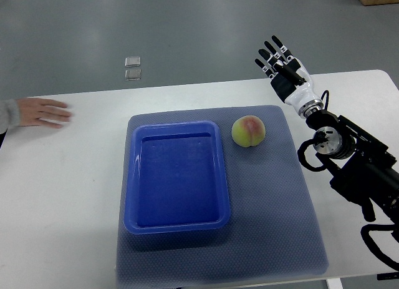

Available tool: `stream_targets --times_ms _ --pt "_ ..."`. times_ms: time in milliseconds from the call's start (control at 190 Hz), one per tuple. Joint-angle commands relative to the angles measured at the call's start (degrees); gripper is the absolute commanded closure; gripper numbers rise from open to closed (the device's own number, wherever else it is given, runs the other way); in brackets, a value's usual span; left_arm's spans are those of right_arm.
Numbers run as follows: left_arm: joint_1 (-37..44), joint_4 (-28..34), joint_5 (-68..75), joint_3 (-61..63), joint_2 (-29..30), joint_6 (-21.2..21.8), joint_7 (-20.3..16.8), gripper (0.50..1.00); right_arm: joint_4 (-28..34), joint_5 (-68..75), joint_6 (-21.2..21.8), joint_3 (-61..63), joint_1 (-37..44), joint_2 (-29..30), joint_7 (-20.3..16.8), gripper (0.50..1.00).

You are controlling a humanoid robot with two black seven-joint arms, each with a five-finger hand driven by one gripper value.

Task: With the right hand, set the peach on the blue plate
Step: 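Move the right hand from rest toward the peach beside the tray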

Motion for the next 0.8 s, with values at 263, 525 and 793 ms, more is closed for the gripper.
stream_targets --times_ms 263,525,793 --pt "0.0 -0.1 -0.5 0.0 0.0 0.5 0.1 0.5 0.0 -0.1 -0.3 -1.2 0.8 -0.3 0.0 0.56" --pt "0.0 0.0 -0.5 0.0 0.0 0.4 0.1 0.5 0.0 -13.0 0.6 -16.2 9.0 -5.6 -3.3 0.56" --pt "-0.2 -0.3 -0.1 0.3 0.0 -0.4 0.2 0.5 1.1 -31.6 15.9 -38.8 24.6 -15.1 -8.8 0.56"
